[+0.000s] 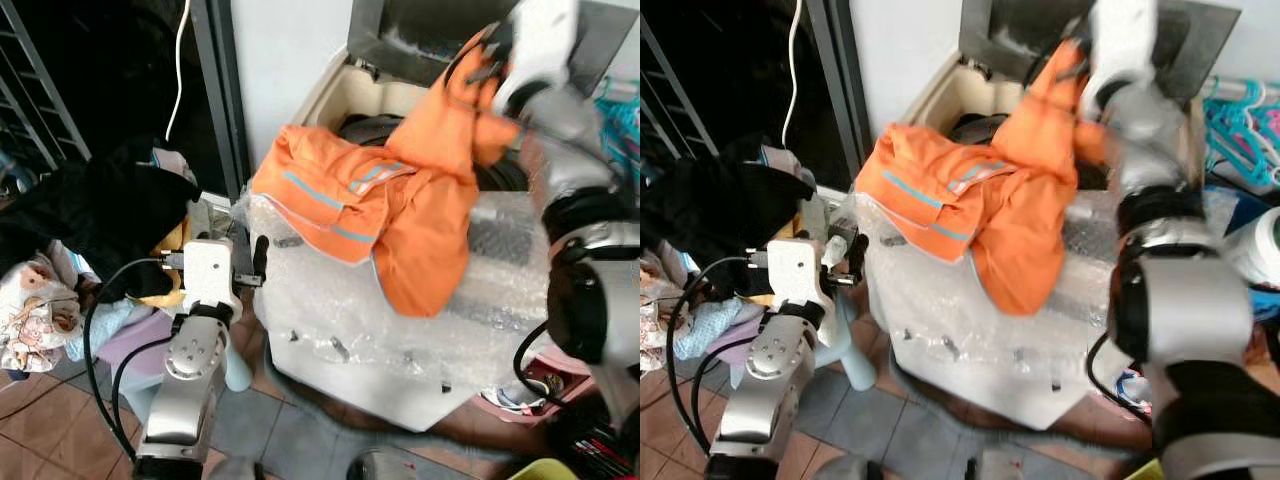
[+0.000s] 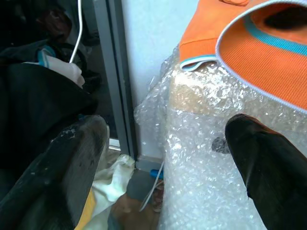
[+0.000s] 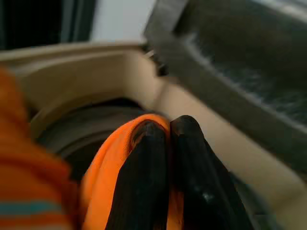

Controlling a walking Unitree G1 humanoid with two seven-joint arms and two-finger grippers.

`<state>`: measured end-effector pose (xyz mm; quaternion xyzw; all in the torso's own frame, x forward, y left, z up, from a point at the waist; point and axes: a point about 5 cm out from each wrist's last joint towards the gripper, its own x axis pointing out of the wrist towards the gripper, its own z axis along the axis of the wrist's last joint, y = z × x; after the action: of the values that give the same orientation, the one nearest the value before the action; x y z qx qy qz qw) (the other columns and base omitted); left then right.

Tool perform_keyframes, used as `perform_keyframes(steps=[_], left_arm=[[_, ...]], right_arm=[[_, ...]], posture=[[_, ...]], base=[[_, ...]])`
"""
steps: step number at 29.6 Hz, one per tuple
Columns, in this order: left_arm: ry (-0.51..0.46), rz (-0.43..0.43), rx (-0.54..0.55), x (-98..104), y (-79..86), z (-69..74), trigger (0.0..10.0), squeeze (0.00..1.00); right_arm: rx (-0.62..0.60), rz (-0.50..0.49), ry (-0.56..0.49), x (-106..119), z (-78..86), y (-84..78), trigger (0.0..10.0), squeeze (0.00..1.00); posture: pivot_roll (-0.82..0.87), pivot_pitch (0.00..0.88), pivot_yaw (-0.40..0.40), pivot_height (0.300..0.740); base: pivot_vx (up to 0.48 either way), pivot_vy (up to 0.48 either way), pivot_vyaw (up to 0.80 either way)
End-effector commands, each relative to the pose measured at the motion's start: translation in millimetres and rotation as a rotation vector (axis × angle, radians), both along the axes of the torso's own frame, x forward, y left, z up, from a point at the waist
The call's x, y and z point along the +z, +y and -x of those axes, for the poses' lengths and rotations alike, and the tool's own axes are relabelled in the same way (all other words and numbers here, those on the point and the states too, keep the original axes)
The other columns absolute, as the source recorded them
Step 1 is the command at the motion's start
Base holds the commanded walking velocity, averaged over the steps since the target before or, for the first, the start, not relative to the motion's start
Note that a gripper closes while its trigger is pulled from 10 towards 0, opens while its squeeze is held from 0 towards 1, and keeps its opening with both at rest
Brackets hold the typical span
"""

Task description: Clothes washing

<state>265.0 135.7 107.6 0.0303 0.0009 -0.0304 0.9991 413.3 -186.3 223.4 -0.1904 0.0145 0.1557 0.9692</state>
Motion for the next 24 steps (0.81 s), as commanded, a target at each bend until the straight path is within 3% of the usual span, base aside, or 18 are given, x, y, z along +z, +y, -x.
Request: perform_keyframes(steps=[1, 3, 5, 7, 10, 14, 19, 20, 22, 23, 24], left_arm=[[0.004, -0.013, 0.004, 0.3, 3.5, 1.3, 10.0, 0.0], [0.004, -0.015, -0.002, 0.2, 2.8, 1.3, 10.0, 0.0], [0.004, -0.016, -0.003, 0.2, 2.5, 1.5, 10.0, 0.0], [0.006, -0.017, -0.004, -0.6, 2.9, 2.9, 10.0, 0.0], [0.008, -0.018, -0.004, -1.0, 3.1, 3.8, 10.0, 0.0], [0.015, -0.019, -0.007, -2.0, 3.7, 5.7, 10.0, 0.0], [0.02, -0.02, -0.035, -2.2, 0.1, 4.9, 10.0, 0.0], [0.017, -0.019, -0.042, -1.3, -1.8, 3.9, 10.0, 0.0], [0.017, -0.019, -0.042, -1.3, -1.8, 3.9, 10.0, 0.0], [0.017, -0.018, -0.045, -1.1, -2.5, 4.2, 10.0, 0.0], [0.018, -0.016, -0.046, -1.1, -3.3, 4.2, 10.0, 0.0]], right_arm=[[0.09, 0.096, 0.009, -6.8, 4.6, 5.4, 10.0, 1.0], [0.102, 0.116, 0.008, -12.3, 7.5, 3.8, 10.0, 1.0], [0.106, 0.11, -0.084, -5.6, 10.5, 2.8, 10.0, 1.0], [0.222, -0.026, -0.168, 1.2, 24.2, 9.9, 10.0, 1.0], [0.308, -0.108, -0.168, -3.1, 36.9, 16.1, 10.0, 1.0], [0.424, -0.135, -0.135, -23.4, 60.2, 30.0, 10.0, 1.0], [0.516, 0.005, -0.04, -62.9, 81.2, 48.7, 10.0, 1.0], [0.455, 0.075, -0.02, -70.5, 78.6, 46.2, 10.0, 1.0], [0.455, 0.075, -0.02, -70.5, 78.6, 46.2, 10.0, 1.0], [0.368, 0.087, -0.001, -72.3, 75.2, 41.8, 10.0, 1.0], [0.315, 0.082, 0.01, -74.0, 71.5, 39.3, 9.4, 0.98]], posture=[[-0.03, 0.0, -0.015, 0.74], [-0.03, 0.0, -0.015, 0.74], [-0.03, 0.0, -0.014, 0.74], [-0.03, 0.0, -0.017, 0.74], [-0.03, 0.0, -0.017, 0.74], [-0.03, 0.0, -0.011, 0.74], [-0.03, 0.0, -0.002, 0.74], [-0.03, 0.0, -0.003, 0.74], [-0.03, 0.0, -0.003, 0.74], [-0.03, 0.0, -0.006, 0.74], [-0.02, 0.0, -0.009, 0.74]], base=[[0.0, 0.0, 0.0], [0.0, 0.0, 0.0], [0.0, 0.0, 0.0], [0.0, 0.0, 0.0], [0.0, 0.0, 0.0], [0.0, 0.0, 0.0], [0.0, 0.0, 0.0], [0.0, 0.0, 0.0], [0.0, 0.0, 0.0], [0.0, 0.0, 0.0], [0.0, 0.0, 0.0]])
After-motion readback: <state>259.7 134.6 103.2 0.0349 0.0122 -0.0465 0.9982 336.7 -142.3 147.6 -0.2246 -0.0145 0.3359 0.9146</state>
